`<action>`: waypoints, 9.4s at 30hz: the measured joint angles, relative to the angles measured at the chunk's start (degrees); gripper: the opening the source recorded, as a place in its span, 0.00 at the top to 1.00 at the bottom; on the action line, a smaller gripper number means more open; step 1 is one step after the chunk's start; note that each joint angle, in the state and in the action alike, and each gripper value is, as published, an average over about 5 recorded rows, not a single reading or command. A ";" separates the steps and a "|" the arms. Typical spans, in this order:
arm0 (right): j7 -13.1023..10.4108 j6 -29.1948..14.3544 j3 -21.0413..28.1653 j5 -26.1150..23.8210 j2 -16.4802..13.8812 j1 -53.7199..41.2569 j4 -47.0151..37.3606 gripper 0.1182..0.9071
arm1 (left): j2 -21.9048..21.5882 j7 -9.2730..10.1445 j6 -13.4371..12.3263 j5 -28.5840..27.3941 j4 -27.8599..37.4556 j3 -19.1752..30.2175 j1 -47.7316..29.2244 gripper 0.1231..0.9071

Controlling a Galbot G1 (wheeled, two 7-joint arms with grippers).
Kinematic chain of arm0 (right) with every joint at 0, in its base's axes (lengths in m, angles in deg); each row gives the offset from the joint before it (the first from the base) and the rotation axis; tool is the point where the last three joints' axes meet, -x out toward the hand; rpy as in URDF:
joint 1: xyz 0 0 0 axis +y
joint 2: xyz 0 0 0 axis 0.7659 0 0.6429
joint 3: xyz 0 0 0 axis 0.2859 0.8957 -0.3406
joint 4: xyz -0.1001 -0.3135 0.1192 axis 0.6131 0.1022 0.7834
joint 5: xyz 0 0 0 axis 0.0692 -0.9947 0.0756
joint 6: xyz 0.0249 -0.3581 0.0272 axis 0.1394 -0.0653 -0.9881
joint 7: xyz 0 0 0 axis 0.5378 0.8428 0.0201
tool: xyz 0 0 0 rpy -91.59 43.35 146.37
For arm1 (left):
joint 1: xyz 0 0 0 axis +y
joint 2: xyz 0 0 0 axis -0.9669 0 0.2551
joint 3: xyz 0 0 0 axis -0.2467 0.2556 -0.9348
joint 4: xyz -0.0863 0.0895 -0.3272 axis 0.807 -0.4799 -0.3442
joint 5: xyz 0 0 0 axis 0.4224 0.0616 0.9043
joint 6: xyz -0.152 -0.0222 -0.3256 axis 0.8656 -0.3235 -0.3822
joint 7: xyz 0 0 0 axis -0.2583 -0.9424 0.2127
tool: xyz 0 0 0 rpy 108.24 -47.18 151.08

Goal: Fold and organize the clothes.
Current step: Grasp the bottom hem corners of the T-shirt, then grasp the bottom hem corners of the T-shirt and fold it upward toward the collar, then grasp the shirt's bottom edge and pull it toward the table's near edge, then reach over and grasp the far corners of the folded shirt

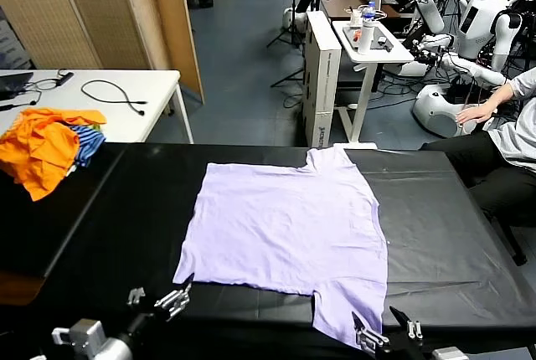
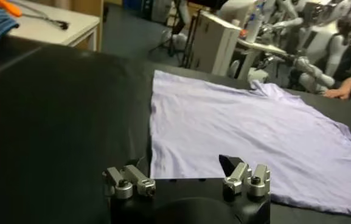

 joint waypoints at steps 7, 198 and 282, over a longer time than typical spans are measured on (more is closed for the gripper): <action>0.02 0.02 0.76 0.00 0.57 0.17 -0.74 0.00 | 0.83 0.10 -0.83 -0.18 2.36 0.56 -1.14 0.00; -1.74 11.28 1.32 9.95 -22.38 -14.80 -5.52 0.42 | 4.05 5.58 0.35 -7.69 1.92 -4.55 0.26 0.60; -3.29 11.92 41.58 19.75 -9.76 -86.89 -59.07 0.97 | -16.36 6.58 13.16 15.70 39.33 14.45 -50.61 0.93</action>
